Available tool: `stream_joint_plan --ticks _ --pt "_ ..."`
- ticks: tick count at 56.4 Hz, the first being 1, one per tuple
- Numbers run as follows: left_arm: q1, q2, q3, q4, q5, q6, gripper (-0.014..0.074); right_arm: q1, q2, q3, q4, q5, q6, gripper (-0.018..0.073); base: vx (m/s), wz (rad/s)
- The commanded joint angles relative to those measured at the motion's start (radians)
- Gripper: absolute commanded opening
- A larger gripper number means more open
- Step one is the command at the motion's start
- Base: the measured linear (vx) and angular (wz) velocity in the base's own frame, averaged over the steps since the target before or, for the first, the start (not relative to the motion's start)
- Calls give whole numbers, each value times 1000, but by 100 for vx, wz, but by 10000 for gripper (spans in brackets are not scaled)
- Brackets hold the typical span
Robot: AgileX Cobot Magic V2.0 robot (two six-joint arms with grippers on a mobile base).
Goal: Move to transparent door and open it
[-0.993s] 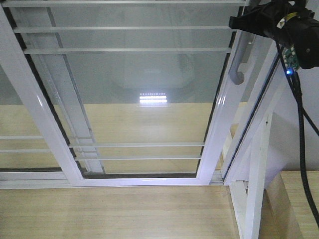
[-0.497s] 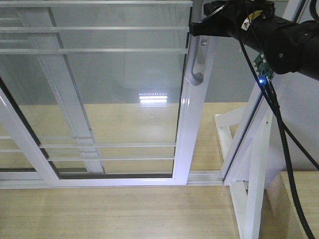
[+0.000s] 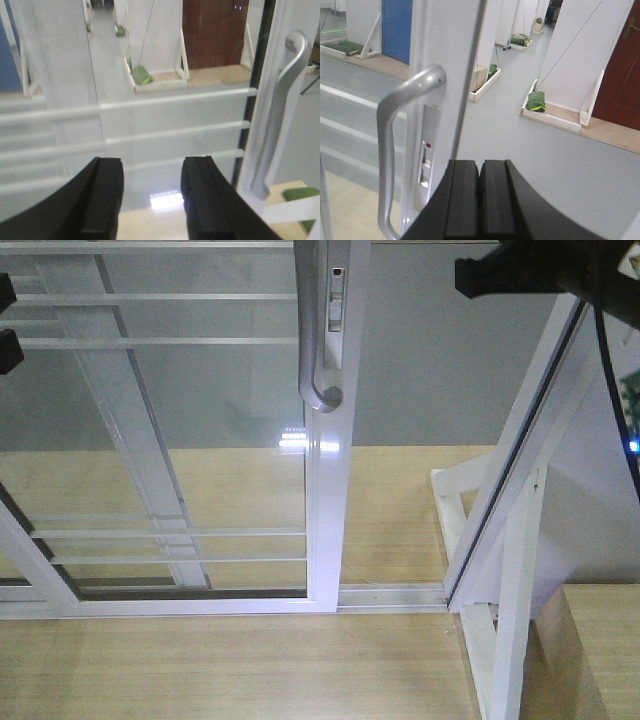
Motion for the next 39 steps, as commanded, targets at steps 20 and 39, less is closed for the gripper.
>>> stream_joint_plan --ticks 20,39 --pt "-240 329 -39 -4 -464 -1 418 -2 -395 367 -5 -121 -21 -6 0 0" --pt "-273 618 -166 -13 -666 -6 418 -2 -415 379 -5 -114 -59 -6 0 0"
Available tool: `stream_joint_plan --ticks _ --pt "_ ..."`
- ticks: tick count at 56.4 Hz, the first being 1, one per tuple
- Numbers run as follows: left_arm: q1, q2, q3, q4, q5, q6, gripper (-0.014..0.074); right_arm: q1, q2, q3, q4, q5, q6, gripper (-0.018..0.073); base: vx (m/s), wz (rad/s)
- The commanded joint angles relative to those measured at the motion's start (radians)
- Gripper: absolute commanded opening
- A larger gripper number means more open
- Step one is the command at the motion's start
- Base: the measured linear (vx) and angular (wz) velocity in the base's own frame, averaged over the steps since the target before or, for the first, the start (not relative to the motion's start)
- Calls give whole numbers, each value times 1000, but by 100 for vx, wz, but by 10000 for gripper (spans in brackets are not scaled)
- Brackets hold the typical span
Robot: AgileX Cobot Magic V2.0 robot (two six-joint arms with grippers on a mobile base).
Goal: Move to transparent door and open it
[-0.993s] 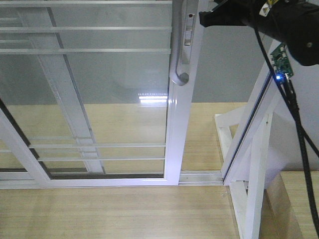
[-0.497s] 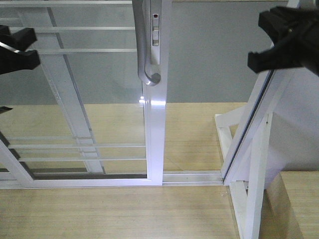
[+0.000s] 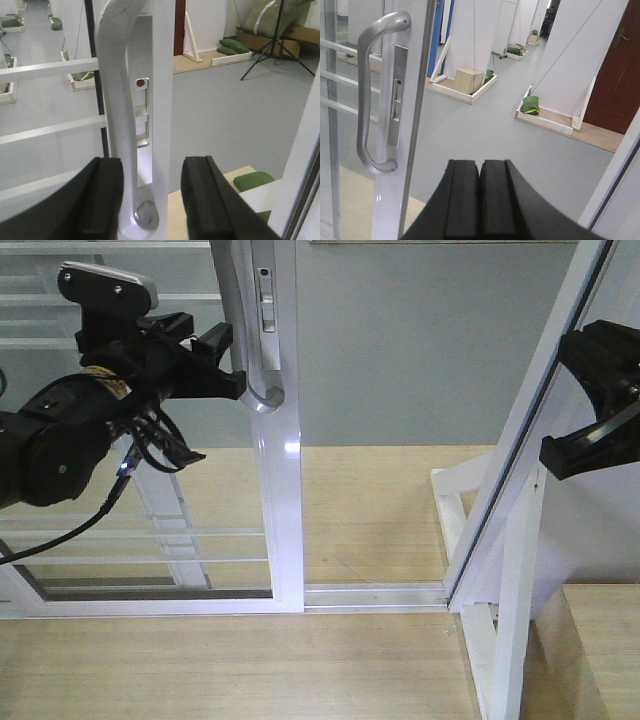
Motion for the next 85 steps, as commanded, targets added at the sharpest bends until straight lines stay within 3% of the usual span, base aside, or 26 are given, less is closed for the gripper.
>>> stream_joint_plan --ticks 1,7,16,24,40,50,64,71,85 --pt "-4 15 -92 -6 -105 -11 418 -2 -9 -30 -5 -86 -16 -6 0 0" --pt "-3 73 -176 -57 -97 27 418 -2 -9 -30 -5 -86 -25 -6 0 0" --pt "-3 128 -265 -299 -75 277 418 -2 -9 -30 -5 -85 -54 -6 0 0" --pt "-3 133 -292 -448 -77 396 418 -2 -9 -30 -5 -85 -63 -6 0 0" --pt "3 145 -292 -456 -139 416 418 -2 -9 -30 -5 -85 -63 -6 0 0" --pt "47 145 -292 -529 -134 414 418 -2 -9 -30 -5 -66 -64 -6 0 0" --pt "55 168 -357 -449 -14 413 418 -2 -9 -30 -5 -58 -64 -6 0 0" --pt "55 188 -413 -448 49 413 418 -2 -9 -30 -5 -59 -64 -6 0 0" --pt "55 194 -419 -450 -48 413 418 -2 -9 -30 -5 -55 -64 -6 0 0"
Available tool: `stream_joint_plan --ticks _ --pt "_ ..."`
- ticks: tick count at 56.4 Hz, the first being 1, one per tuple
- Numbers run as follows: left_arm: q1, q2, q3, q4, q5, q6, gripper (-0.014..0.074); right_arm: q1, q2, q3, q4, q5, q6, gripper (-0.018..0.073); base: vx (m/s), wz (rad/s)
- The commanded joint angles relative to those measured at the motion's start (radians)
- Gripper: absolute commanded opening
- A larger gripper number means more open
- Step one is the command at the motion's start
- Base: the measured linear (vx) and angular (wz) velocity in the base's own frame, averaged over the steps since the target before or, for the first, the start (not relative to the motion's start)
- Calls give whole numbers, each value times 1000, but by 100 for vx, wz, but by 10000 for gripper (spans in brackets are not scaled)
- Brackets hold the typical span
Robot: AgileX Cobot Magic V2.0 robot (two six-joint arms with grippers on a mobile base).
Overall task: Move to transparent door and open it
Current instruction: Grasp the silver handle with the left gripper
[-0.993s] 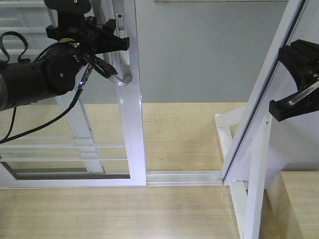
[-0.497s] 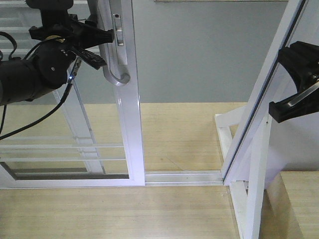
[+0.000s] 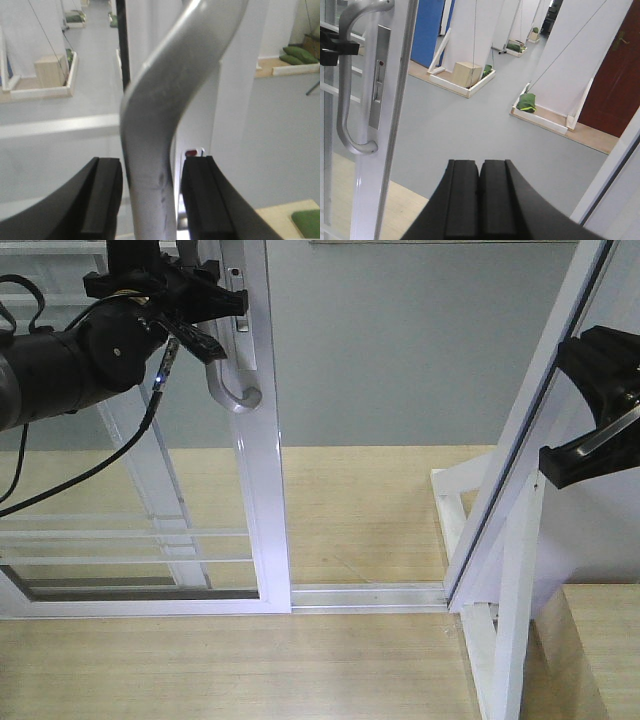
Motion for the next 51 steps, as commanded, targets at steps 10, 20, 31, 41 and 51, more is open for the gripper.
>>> stream_joint_plan --ticks 10,20,31,41,51 --pt "-1 -13 -37 16 -109 -5 405 -2 -9 -30 -5 -83 -8 -6 0 0" --pt "6 -4 -37 16 -154 -4 313 -2 -9 -30 -5 -80 -8 -6 0 0" --pt "41 3 -98 16 -48 -5 162 -2 -9 -30 -5 -70 -8 -6 0 0" --pt "49 2 -105 15 -7 -4 60 -2 -9 -30 -5 -61 -8 -6 0 0" --pt "54 -18 -105 16 -7 8 7 -2 -9 -30 -5 -53 -8 -6 0 0"
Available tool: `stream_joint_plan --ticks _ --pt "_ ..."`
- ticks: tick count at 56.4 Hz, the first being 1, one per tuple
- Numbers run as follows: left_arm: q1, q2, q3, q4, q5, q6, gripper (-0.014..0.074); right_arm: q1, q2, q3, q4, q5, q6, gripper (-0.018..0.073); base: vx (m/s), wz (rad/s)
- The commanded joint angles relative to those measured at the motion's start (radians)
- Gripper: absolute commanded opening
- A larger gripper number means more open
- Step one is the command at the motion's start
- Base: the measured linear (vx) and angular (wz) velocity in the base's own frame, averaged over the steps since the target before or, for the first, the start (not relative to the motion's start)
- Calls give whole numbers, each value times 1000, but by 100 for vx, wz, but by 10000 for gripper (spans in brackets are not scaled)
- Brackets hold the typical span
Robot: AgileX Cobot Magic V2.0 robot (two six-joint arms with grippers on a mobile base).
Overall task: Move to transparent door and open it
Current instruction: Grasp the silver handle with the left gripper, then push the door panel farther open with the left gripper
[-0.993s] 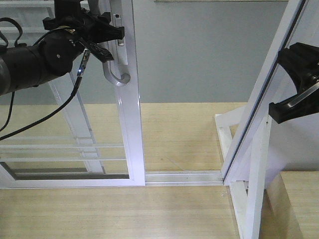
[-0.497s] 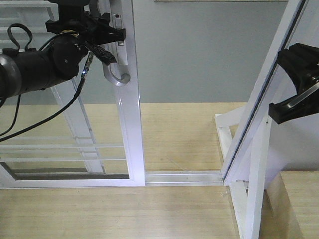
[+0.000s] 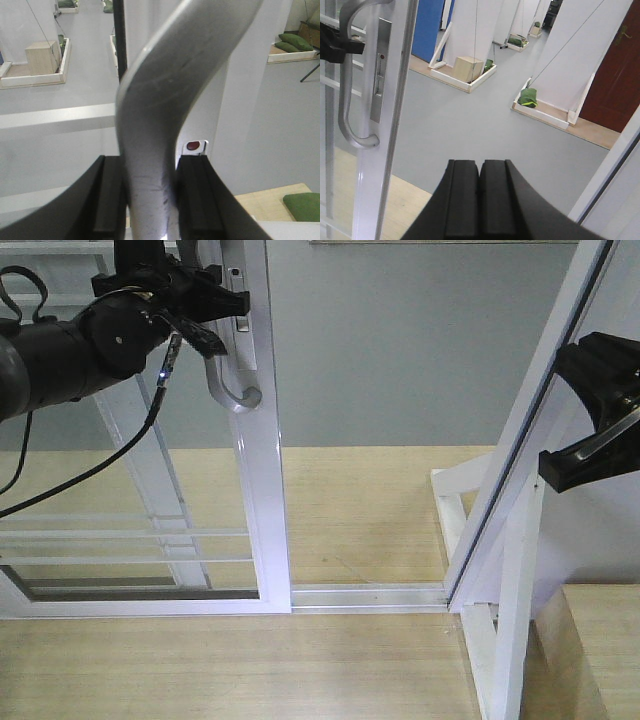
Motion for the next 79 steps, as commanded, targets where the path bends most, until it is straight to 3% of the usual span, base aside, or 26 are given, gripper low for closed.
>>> stream_joint_plan --ticks 1,9,34,61,74,79 --pt "27 -66 -42 11 -113 15 2 -2 -9 -30 -5 -68 -8 -6 0 0" --pt "60 -99 -42 8 -118 55 0 -2 -9 -30 -5 -60 -8 -6 0 0" --pt "201 -183 -42 12 -57 55 0 -2 -9 -30 -5 -61 -8 -6 0 0" --pt "240 -223 -36 11 -5 125 1 -2 -9 -30 -1 -60 -4 -6 0 0" --pt "270 -349 125 13 7 126 1 -2 -9 -30 -1 -46 -4 -6 0 0" --pt "270 -408 209 25 -3 169 1 -2 -9 -30 -1 -47 -4 -6 0 0"
